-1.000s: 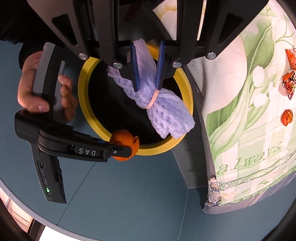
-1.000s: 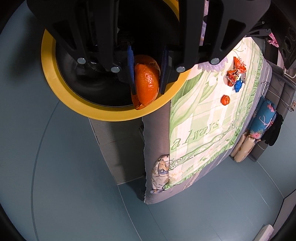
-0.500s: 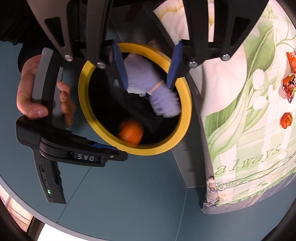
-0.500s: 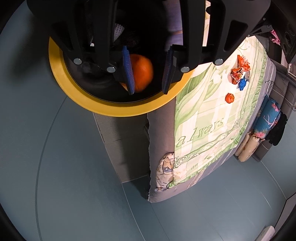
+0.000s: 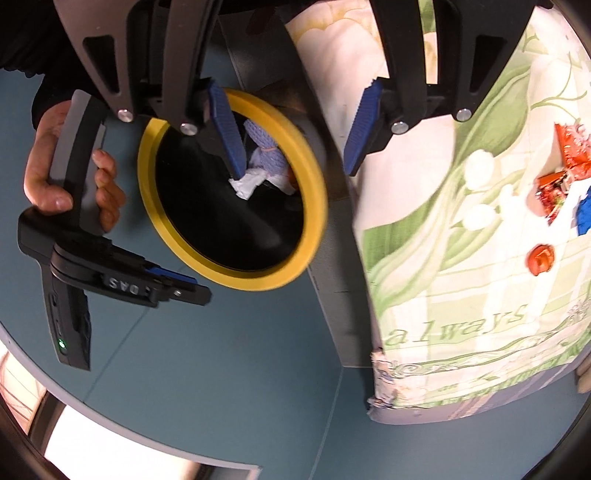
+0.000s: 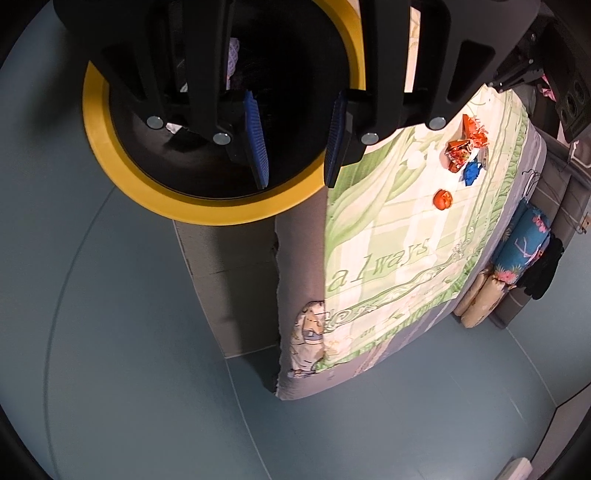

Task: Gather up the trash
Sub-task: 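Move both tools back over the bed toward the remaining trash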

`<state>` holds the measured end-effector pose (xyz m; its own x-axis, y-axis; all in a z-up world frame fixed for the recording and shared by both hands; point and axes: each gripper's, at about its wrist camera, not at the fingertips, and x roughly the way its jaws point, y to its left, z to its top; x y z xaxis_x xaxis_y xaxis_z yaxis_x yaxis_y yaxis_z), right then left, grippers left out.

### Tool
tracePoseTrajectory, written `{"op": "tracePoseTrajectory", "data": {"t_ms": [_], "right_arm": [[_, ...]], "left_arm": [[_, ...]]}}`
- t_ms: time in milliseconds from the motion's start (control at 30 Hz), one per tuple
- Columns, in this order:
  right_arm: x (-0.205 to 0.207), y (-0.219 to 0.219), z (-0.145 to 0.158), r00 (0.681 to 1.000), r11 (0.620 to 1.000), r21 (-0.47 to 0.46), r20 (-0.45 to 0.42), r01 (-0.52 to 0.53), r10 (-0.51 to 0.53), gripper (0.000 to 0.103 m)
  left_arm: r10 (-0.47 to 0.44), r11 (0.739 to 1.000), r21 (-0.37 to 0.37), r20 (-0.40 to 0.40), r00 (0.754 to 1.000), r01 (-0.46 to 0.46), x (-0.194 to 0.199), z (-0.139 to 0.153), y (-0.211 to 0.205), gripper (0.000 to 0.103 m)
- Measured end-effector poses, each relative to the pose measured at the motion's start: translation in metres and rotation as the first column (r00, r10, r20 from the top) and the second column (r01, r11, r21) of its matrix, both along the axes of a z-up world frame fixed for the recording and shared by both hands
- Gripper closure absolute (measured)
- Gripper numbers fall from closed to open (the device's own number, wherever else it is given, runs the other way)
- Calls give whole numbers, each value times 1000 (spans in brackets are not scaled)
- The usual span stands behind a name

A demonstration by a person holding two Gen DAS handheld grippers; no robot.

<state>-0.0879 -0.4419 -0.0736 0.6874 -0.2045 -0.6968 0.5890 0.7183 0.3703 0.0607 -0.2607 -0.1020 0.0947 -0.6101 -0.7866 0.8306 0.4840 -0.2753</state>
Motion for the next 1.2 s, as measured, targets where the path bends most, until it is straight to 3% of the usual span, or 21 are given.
{"op": "tracePoseTrajectory", "data": {"t_ms": [300, 567, 867, 1200], "right_arm": [[30, 28, 9, 995, 994, -33, 7, -102, 103, 69], [71, 63, 16, 975, 974, -46, 5, -220, 221, 62], [132, 105, 13, 939, 938, -43, -26, -344, 343, 57], [200, 158, -10, 876, 876, -13, -48, -481, 480, 57]], "left_arm": [[130, 991, -7, 14, 991, -130, 41, 5, 45, 44], [271, 962, -24, 24, 962, -270, 79, 12, 89, 38], [439, 898, -36, -4, 899, -439, 136, 13, 161, 37], [595, 802, -25, -47, 803, -596, 194, -5, 232, 35]]}}
